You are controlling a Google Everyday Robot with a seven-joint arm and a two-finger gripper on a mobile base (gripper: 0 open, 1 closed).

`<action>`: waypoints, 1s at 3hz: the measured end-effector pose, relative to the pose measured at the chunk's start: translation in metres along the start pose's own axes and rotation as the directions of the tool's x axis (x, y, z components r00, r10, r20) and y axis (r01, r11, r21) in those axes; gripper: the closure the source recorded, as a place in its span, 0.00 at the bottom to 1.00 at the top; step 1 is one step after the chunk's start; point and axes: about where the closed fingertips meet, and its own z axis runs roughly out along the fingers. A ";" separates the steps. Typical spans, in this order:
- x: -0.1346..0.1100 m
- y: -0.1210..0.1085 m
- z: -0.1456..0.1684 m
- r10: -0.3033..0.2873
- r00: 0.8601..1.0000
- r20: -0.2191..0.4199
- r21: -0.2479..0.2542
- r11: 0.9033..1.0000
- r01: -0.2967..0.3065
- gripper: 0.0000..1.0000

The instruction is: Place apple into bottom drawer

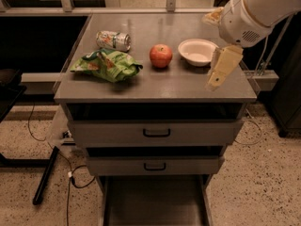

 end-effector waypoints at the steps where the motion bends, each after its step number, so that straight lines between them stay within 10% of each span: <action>1: -0.010 -0.022 0.024 -0.010 0.998 0.054 -0.010 1.000 0.010 0.00; 3: -0.056 -0.064 0.084 0.057 0.959 0.278 -0.189 0.982 -0.003 0.00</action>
Offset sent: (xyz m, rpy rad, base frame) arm 0.1188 0.0816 -0.0181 0.3225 0.1792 0.1792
